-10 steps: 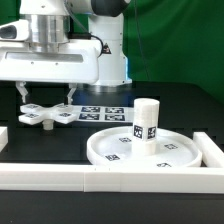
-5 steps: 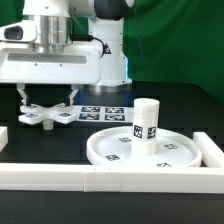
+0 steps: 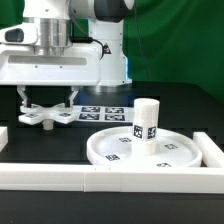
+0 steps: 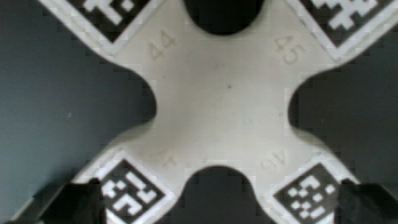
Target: Assemble round table
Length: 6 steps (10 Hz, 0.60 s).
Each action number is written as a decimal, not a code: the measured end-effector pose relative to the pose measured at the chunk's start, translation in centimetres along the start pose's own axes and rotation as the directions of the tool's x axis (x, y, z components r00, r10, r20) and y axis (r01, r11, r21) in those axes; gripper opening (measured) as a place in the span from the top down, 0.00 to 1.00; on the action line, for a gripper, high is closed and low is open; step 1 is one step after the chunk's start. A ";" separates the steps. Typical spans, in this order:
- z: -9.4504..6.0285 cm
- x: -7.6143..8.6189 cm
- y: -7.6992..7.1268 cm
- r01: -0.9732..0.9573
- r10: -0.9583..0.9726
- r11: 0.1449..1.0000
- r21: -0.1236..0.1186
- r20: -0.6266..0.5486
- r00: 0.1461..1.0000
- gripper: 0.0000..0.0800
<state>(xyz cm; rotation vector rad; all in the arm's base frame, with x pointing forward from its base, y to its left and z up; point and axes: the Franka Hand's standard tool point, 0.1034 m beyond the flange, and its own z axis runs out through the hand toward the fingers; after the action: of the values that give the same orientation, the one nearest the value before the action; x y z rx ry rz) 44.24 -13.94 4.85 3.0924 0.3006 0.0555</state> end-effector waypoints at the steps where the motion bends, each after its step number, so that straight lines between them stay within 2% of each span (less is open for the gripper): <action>1: 0.1 -0.5 0.0 0.005 -0.005 1.000 -0.002 0.002 1.000 0.19; 6: 0.6 -1.2 0.1 0.000 0.000 1.000 0.003 0.018 1.000 0.19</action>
Offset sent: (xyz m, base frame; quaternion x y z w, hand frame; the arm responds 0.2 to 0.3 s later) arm -0.0106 -0.0023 -0.0061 0.0076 -0.0012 -0.0042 1.0000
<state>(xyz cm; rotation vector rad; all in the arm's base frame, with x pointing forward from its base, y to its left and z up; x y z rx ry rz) 43.12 -14.27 4.17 3.0944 0.3000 0.0277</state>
